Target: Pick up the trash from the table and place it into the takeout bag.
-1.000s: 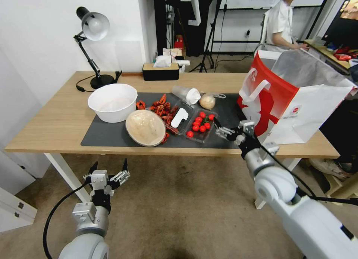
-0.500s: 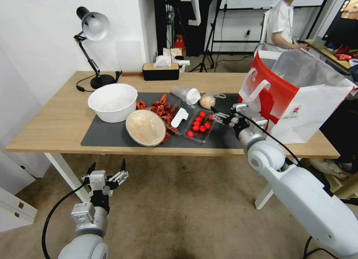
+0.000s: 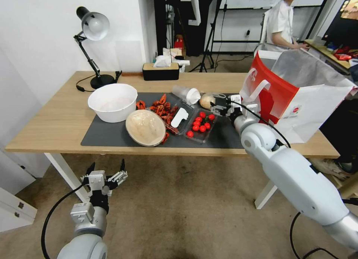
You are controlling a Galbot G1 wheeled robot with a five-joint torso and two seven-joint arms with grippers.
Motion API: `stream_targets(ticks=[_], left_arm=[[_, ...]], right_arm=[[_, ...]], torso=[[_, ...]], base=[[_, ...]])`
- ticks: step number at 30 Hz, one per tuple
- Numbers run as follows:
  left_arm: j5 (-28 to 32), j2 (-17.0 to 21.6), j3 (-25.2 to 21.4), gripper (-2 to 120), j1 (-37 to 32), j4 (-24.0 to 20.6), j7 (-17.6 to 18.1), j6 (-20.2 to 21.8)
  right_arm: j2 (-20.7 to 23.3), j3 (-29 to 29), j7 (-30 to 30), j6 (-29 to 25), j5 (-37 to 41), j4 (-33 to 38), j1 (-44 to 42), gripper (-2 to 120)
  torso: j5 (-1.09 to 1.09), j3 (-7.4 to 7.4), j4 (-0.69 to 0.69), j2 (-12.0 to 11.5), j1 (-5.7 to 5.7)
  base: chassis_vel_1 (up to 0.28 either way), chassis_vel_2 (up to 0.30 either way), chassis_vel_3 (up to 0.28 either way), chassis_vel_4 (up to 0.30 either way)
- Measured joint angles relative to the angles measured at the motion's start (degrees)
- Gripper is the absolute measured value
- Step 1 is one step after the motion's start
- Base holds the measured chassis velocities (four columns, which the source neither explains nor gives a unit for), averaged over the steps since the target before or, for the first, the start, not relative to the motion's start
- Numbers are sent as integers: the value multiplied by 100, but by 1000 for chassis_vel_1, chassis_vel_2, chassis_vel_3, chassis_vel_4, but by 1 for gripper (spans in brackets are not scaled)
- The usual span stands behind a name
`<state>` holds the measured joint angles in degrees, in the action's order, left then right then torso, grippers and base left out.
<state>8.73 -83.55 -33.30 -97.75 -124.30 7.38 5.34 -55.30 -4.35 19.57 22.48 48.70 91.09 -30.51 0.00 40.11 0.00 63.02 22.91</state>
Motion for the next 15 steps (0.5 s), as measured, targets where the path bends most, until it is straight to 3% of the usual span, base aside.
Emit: stream_targets(ticks=[15], left_arm=[[7, 22, 16, 100, -1, 47, -2, 0]], right_arm=[[-178, -537, -522, 510, 106, -1055, 989, 100]], torso=[[0, -1, 0, 0, 0]], base=[[0, 0, 0, 0]])
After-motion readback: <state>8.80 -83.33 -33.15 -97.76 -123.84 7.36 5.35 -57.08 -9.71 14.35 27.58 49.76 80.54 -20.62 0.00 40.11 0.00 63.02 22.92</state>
